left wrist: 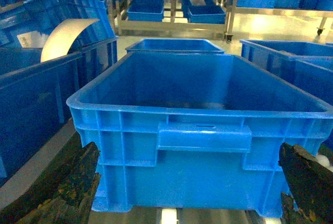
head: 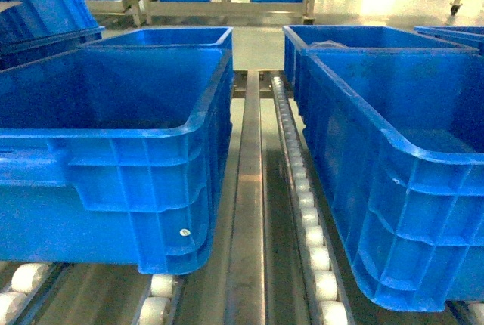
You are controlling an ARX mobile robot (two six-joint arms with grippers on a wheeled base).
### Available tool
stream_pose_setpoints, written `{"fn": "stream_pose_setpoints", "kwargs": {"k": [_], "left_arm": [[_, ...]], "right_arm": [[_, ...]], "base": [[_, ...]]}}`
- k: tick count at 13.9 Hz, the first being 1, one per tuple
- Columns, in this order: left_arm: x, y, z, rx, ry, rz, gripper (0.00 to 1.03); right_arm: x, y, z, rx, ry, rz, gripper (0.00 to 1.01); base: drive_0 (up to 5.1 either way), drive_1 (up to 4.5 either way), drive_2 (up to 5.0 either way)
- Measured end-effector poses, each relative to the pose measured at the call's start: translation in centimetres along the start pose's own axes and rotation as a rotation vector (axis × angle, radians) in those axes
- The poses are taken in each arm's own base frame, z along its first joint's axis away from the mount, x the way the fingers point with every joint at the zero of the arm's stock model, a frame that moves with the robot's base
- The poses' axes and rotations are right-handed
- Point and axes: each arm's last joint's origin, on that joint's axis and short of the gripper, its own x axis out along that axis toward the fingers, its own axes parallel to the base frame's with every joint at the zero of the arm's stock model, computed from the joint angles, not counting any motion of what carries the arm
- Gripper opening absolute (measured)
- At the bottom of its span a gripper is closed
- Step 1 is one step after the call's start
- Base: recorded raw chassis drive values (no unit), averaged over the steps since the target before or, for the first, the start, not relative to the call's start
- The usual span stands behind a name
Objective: Sort blue parts and orange caps into right shelf containers
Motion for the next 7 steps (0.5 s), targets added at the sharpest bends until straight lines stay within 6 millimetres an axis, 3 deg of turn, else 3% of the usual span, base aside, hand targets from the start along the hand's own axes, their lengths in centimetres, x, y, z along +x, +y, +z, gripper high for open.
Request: {"fn": "stream_pose_setpoints", "kwargs": {"k": [7], "left_arm": [[0.00,0.00,0.00,0.000,0.000,0.000,0.98]], "right_arm": [[0.00,0.00,0.00,0.000,0.000,0.000,0.98]], "base": [[0.0,0.00,0.0]]}}
